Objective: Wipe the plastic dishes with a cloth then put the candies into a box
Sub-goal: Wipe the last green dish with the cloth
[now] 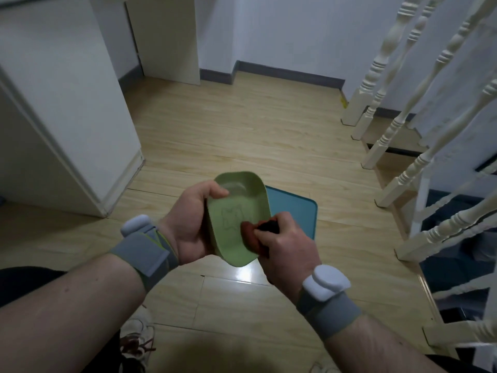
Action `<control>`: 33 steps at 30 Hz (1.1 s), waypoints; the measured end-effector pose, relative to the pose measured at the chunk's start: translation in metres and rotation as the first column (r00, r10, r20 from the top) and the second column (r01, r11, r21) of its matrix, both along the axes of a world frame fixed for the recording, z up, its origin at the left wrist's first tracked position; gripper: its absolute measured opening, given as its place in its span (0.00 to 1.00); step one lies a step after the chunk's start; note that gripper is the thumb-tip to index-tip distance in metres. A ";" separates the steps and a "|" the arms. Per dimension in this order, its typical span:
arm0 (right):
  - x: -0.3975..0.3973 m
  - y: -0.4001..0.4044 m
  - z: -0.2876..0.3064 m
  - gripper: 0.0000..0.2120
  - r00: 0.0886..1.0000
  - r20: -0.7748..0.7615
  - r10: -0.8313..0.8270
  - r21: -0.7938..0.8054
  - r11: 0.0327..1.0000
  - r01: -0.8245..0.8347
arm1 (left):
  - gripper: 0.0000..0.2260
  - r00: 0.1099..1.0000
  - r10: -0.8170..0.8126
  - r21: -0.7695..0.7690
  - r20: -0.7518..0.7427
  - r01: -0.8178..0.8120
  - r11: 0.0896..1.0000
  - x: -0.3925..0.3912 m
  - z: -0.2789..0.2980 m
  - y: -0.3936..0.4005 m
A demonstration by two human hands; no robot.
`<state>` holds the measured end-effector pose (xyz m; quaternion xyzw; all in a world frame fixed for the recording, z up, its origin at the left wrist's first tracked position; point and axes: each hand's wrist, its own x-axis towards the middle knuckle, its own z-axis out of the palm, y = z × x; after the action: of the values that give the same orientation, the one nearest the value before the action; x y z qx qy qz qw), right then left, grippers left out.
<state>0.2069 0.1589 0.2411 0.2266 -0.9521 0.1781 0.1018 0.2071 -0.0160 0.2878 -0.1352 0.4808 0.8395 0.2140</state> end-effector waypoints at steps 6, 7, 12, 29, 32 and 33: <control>0.007 -0.016 0.016 0.07 0.995 0.092 0.042 -0.222 0.975 -0.021 | 0.37 0.956 0.018 -0.211 -0.294 -0.083 0.974 0.012 -0.008 0.019; 0.008 -0.020 0.019 0.09 0.992 0.116 0.043 -0.252 0.968 -0.013 | 0.40 0.950 0.040 -0.216 -0.309 -0.111 0.970 0.012 -0.010 0.024; 0.013 -0.024 0.014 0.13 0.992 0.077 0.104 -0.121 0.988 -0.094 | 0.34 0.940 0.207 -0.011 -0.271 -0.218 0.976 0.007 -0.010 0.023; 0.004 -0.015 0.025 0.31 0.950 0.312 0.008 -0.109 0.994 0.027 | 0.27 0.996 -0.059 -0.129 0.062 0.067 0.989 0.004 -0.009 0.021; 0.018 -0.022 0.022 0.29 0.927 0.346 0.146 0.058 0.982 -0.177 | 0.26 0.994 0.077 0.004 0.078 -0.078 0.997 -0.002 -0.011 0.010; 0.016 -0.020 0.024 0.28 0.922 0.362 0.139 0.085 0.980 -0.181 | 0.26 0.992 0.096 0.029 0.080 -0.098 0.995 -0.002 -0.013 0.009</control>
<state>0.2229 0.1390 0.2649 0.2735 -0.9419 0.1676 -0.0995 0.2050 -0.0071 0.2751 -0.1878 0.4508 0.8509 0.1938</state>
